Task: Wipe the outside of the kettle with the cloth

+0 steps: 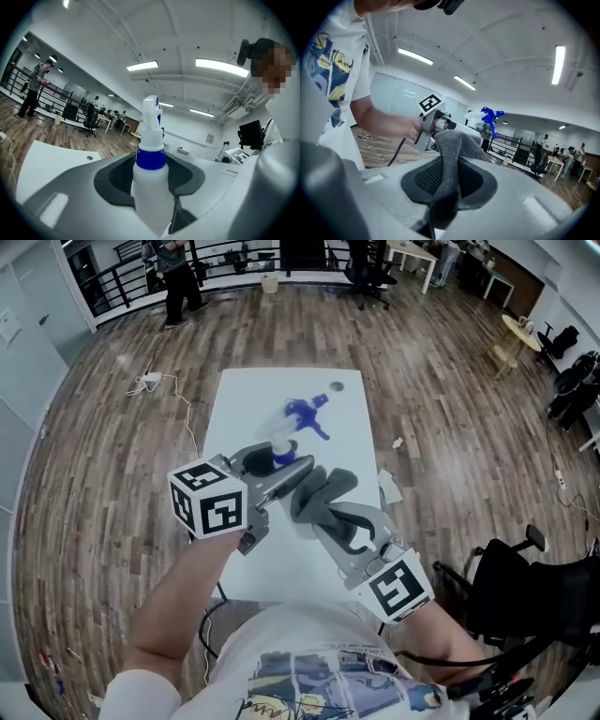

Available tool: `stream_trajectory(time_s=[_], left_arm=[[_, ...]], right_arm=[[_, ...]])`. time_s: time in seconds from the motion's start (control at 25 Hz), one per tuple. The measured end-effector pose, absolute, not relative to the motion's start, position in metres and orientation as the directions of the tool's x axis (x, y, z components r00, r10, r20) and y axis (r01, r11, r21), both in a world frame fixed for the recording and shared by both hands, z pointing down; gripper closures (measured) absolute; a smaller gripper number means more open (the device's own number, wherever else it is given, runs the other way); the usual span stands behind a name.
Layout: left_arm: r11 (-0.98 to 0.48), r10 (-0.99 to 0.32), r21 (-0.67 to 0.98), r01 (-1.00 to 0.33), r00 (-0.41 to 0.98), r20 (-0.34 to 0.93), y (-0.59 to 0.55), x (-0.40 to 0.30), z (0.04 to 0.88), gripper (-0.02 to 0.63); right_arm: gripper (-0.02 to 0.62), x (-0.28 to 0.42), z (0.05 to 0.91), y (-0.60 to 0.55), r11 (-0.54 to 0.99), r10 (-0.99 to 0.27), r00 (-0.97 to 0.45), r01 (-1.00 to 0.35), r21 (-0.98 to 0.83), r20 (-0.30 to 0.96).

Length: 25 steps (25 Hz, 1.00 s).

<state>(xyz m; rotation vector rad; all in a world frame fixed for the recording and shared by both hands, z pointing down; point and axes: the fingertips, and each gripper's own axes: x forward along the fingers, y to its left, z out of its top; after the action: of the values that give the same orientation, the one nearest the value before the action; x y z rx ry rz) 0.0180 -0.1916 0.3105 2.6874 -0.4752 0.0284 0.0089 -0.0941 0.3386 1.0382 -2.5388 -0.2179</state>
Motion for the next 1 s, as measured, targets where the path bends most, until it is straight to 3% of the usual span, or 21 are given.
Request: stream_trajectory(time_s=[0.64,1.0], left_arm=[[-0.827,-0.414,0.404,-0.392,0.909,0.034,-0.212,0.000,0.295,0.417],[-0.816,-0.419,0.408,-0.409,0.905,0.067,-0.213,0.014,0.311,0.417]], right_arm=[[0.522,0.046,0.462,-0.087,0.698,-0.679,-0.518,-0.675,0.239,0.520],[0.522,0.015,0.360,-0.082,0.681,-0.732,-0.562,-0.622,0.387,0.385]])
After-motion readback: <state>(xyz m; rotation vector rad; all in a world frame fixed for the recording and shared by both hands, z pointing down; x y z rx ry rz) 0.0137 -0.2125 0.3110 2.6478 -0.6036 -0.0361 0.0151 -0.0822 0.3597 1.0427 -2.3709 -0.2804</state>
